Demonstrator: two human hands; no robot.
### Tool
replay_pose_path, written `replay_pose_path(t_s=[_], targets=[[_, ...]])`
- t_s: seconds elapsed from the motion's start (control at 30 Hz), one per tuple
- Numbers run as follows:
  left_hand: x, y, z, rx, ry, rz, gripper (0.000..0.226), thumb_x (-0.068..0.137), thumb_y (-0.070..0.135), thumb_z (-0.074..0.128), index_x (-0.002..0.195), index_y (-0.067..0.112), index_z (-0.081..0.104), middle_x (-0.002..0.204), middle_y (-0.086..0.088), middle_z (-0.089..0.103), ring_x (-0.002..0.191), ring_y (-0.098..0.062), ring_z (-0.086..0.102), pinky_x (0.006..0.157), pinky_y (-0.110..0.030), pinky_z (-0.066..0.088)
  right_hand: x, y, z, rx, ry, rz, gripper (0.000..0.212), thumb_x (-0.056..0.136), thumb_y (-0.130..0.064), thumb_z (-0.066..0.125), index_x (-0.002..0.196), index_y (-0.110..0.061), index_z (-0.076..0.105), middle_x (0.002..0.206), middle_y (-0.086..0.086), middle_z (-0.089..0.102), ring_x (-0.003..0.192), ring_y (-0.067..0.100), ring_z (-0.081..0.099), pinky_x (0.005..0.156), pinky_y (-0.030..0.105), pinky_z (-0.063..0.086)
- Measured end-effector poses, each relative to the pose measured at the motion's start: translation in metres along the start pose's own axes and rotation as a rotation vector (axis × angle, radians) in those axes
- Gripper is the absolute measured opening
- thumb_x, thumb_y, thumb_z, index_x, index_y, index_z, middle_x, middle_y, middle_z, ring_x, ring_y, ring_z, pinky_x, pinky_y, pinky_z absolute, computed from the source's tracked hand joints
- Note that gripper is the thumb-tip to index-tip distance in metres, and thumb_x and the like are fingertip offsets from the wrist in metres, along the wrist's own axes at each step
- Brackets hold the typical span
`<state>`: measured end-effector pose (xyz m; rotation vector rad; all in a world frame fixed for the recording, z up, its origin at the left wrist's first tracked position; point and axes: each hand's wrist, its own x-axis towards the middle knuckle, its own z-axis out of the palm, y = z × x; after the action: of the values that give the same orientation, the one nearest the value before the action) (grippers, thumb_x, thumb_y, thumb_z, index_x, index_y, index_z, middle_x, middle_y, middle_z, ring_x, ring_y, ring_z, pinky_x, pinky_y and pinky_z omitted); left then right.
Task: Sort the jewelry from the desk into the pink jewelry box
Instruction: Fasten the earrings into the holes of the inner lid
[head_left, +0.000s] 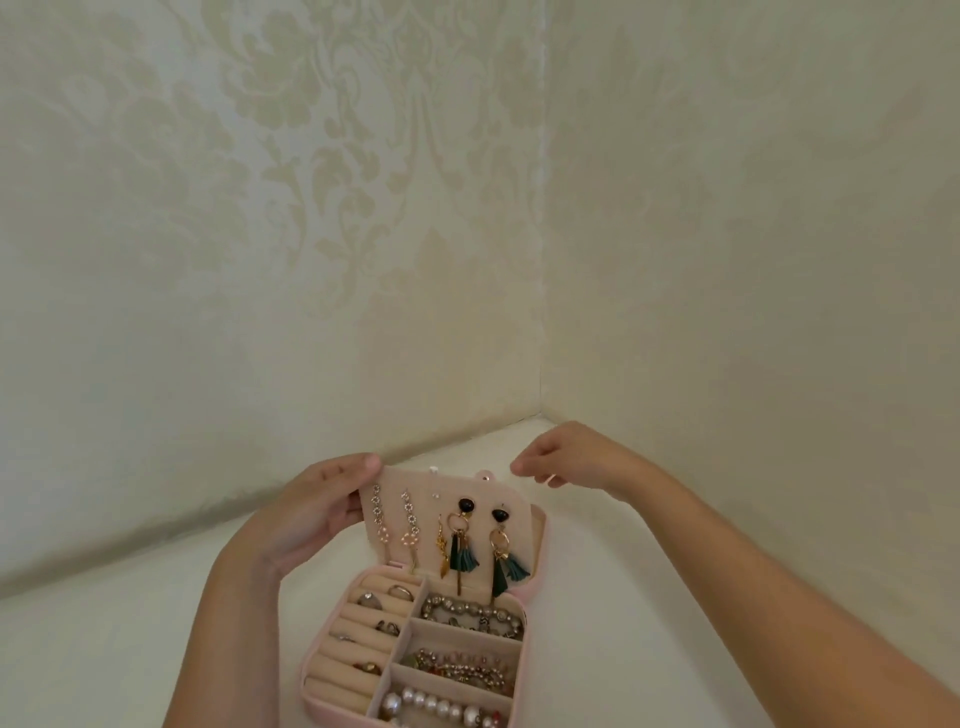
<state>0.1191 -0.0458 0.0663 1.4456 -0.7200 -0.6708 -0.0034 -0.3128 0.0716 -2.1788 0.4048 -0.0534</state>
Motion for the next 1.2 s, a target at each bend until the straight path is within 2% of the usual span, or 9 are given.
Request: replay_pose_path(t_s=[0.17,0.33,0.43,0.53,0.63,0.8,0.9,1.07,1.2], targets=[[0.000,-0.002,-0.003,-0.037,-0.022,0.007,0.059,0.064,0.051,0.077,0.090,-0.001,0.070,0.084,-0.014,0.068,0.079,-0.023,0.064,0.072,-0.026,0.054,0.022,-0.005,0.023,-0.118,-0.103,0.039,0.032,0.083,-0.039,0.069,0.089,-0.008,0.073,0.082,0.001,0.069,0.069,0.008,0.059,0.060,0.015,0.045],[0.001,0.000,0.001,-0.007,-0.005,0.009,0.071,0.054,0.058,0.082,0.097,0.003,0.068,0.084,-0.011,0.068,0.078,-0.017,0.064,0.068,-0.023,0.053,0.032,-0.010,0.035,-0.147,-0.077,0.020,0.038,0.088,-0.026,0.064,0.052,-0.020,0.052,0.054,-0.008,0.046,0.055,0.007,0.041,0.054,0.017,0.032],[0.003,0.000,0.003,0.019,0.032,0.005,0.077,0.051,0.062,0.082,0.099,0.005,0.067,0.084,-0.009,0.067,0.078,-0.017,0.063,0.069,-0.023,0.052,0.034,-0.013,0.035,-0.194,-0.083,0.017,0.036,0.087,-0.018,0.061,0.054,-0.017,0.047,0.059,-0.003,0.043,0.059,0.011,0.039,0.054,0.020,0.030],[0.004,0.001,0.004,0.073,0.042,0.033,0.055,0.059,0.061,0.078,0.079,0.011,0.067,0.077,-0.008,0.062,0.073,-0.017,0.057,0.071,-0.023,0.050,0.032,-0.027,0.028,-0.116,-0.021,-0.023,0.026,0.086,-0.014,0.060,0.063,-0.012,0.048,0.063,0.002,0.045,0.061,0.014,0.040,0.054,0.024,0.031],[0.004,0.001,0.005,0.147,0.120,0.104,0.036,0.065,0.052,0.071,0.069,0.017,0.065,0.071,-0.003,0.055,0.071,-0.017,0.047,0.071,-0.024,0.044,0.022,-0.048,0.016,0.048,0.007,-0.092,0.027,0.087,-0.012,0.061,0.064,-0.012,0.049,0.068,0.005,0.053,0.064,0.017,0.049,0.059,0.026,0.038],[0.005,0.003,0.006,0.224,0.258,0.200,0.037,0.059,0.052,0.071,0.070,0.017,0.068,0.072,-0.005,0.048,0.069,-0.014,0.036,0.066,-0.027,0.030,0.001,-0.080,0.010,0.091,-0.046,-0.181,0.007,0.089,-0.010,0.060,0.084,-0.007,0.057,0.080,0.011,0.063,0.067,0.017,0.060,0.063,0.024,0.051],[0.006,0.003,0.005,0.254,0.314,0.224,0.035,0.057,0.050,0.077,0.074,0.020,0.071,0.075,-0.009,0.046,0.072,-0.017,0.038,0.070,-0.030,0.030,-0.006,-0.087,0.013,0.037,-0.005,-0.203,0.012,0.089,-0.013,0.061,0.081,-0.005,0.058,0.080,0.009,0.065,0.072,0.019,0.062,0.072,0.030,0.053],[0.008,0.001,0.005,0.164,0.367,0.198,0.025,0.072,0.013,0.078,0.092,0.018,0.063,0.090,0.004,0.063,0.078,-0.012,0.060,0.071,-0.017,0.045,-0.012,-0.087,0.019,0.013,0.044,-0.238,0.013,0.090,-0.017,0.059,0.081,-0.007,0.060,0.084,0.012,0.065,0.077,0.020,0.060,0.085,0.041,0.051],[0.007,0.000,0.009,0.120,0.238,0.129,0.031,0.080,0.018,0.068,0.111,0.017,0.063,0.101,-0.003,0.071,0.089,-0.013,0.066,0.080,-0.024,0.053,-0.024,-0.086,0.020,0.072,0.021,-0.275,0.026,0.090,-0.033,0.061,0.093,-0.008,0.064,0.095,0.011,0.072,0.080,0.016,0.064,0.082,0.036,0.052]])
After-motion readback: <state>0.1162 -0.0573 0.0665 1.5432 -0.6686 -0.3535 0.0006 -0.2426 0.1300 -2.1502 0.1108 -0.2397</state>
